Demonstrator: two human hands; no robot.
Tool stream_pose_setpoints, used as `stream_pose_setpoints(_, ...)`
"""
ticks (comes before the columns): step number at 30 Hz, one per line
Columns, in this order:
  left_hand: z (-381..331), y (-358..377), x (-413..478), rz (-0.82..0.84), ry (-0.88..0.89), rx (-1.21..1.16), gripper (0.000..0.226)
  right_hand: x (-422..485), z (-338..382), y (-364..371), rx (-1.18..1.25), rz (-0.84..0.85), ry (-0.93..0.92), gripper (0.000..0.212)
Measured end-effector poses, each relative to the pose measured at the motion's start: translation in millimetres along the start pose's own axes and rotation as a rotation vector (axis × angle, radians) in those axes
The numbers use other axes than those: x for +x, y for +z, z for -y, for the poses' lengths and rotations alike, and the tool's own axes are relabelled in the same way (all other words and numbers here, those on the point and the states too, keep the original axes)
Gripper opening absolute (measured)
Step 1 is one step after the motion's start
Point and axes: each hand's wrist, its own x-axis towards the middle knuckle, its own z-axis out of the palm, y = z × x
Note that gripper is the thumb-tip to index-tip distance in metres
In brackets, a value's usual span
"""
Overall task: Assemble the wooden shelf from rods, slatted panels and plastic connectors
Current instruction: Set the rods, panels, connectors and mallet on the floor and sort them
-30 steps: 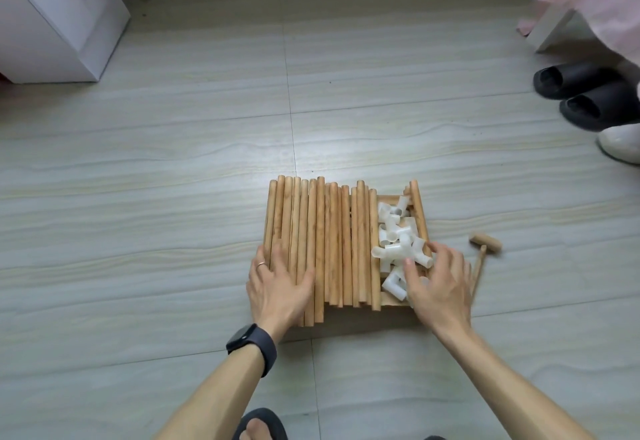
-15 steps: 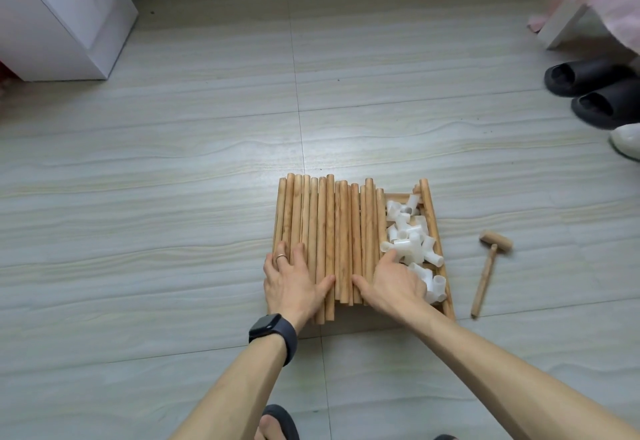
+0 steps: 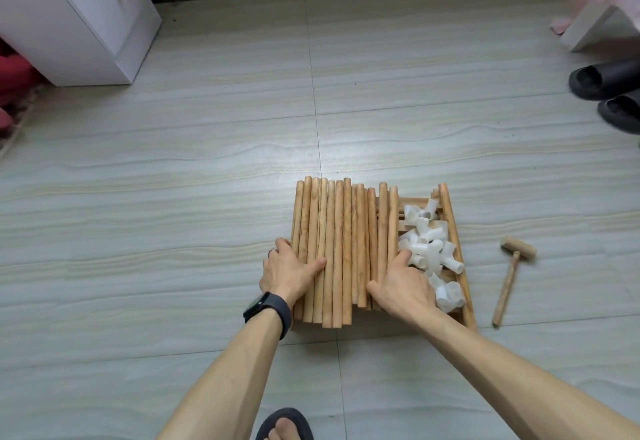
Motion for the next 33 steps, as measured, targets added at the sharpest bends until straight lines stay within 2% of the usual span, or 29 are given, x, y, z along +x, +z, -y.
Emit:
stream_pose_setpoints(4, -4, 12, -22, -0.139, 0.12, 0.153, 0.061, 6, 1, -4, 0.042, 0.079, 0.035, 0.069)
stream_pose_setpoints(6, -4, 21, -35, -0.148, 0.168, 0.186, 0.054, 7, -2, -4, 0.085, 0.096, 0.036, 0.069)
stream_pose_setpoints(7, -1, 24, -40, -0.109, 0.192, 0.18, 0.06, 6, -3, -4, 0.1, 0.096, 0.032, 0.068)
stream_pose_setpoints(9, 11, 27, -46, 0.034, 0.258, 0.206, 0.09, 3, -4, -3, 0.119, 0.076, 0.025, 0.064)
stream_pose_setpoints(12, 39, 25, -50, 0.173, 0.474, 0.511, 0.122, -4, -4, -2, 0.099, 0.046, 0.003, 0.059)
stream_pose_setpoints(14, 49, 28, -51, 0.159, 0.576, 0.693, 0.13, -8, -4, -2, 0.094, 0.026, -0.018, 0.058)
stream_pose_setpoints(15, 50, 29, -51, 0.118, 0.607, 0.749, 0.126, -10, -5, -2, 0.093, 0.019, -0.03, 0.057)
stream_pose_setpoints(17, 47, 31, -50, 0.045, 0.667, 0.819, 0.102, -12, -6, -2, 0.091, 0.014, -0.048, 0.056)
stream_pose_setpoints(20, 40, 27, -44, 0.065, 0.74, 0.896, 0.073, -15, -11, 0, 0.131, 0.021, -0.071, 0.057)
stream_pose_setpoints(24, 38, 25, -47, 0.13, 0.771, 0.874, 0.071, -16, -19, -2, 0.161, 0.004, -0.08, 0.057)
stream_pose_setpoints(33, 50, 23, -74, 0.116, 0.657, 0.676, 0.083, -29, -25, -15, 0.224, -0.028, -0.112, 0.057)
